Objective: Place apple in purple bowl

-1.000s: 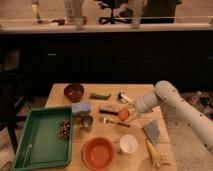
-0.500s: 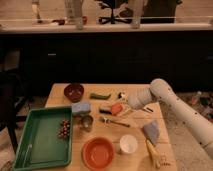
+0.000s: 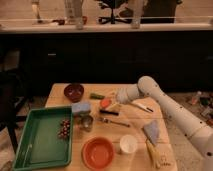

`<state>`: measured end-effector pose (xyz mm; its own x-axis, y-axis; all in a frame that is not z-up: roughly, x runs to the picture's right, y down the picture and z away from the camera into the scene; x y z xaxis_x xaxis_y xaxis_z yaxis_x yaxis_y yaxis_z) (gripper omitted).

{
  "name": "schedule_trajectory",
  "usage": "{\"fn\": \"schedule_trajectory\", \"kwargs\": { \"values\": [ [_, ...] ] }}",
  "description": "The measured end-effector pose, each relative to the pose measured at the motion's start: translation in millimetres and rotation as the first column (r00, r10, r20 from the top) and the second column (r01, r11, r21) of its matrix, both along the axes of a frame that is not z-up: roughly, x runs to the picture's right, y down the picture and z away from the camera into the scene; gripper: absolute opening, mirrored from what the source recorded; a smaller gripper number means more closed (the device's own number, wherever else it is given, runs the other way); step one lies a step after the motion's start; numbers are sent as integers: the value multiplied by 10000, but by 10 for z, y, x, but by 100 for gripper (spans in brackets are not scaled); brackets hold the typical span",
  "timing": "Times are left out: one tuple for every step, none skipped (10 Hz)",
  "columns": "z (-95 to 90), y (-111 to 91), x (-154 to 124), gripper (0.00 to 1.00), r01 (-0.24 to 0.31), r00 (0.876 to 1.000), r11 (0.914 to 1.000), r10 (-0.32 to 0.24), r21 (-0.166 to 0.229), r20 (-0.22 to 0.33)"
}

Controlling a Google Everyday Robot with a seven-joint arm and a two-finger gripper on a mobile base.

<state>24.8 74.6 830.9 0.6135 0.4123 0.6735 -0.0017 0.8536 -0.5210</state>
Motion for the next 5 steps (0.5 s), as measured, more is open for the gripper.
{"fn": "schedule_trajectory", "kwargs": {
  "values": [
    [1, 1, 13, 0, -12, 10000, 10000, 12, -1, -14],
    [5, 7, 29, 0, -36, 10000, 10000, 36, -12, -27],
    [6, 8, 27, 0, -32, 10000, 10000, 32, -13, -27],
    [6, 8, 2, 0, -3, 10000, 10000, 3, -14, 1],
    [6, 4, 6, 0, -16, 10000, 10000, 16, -5, -7]
  ]
}}
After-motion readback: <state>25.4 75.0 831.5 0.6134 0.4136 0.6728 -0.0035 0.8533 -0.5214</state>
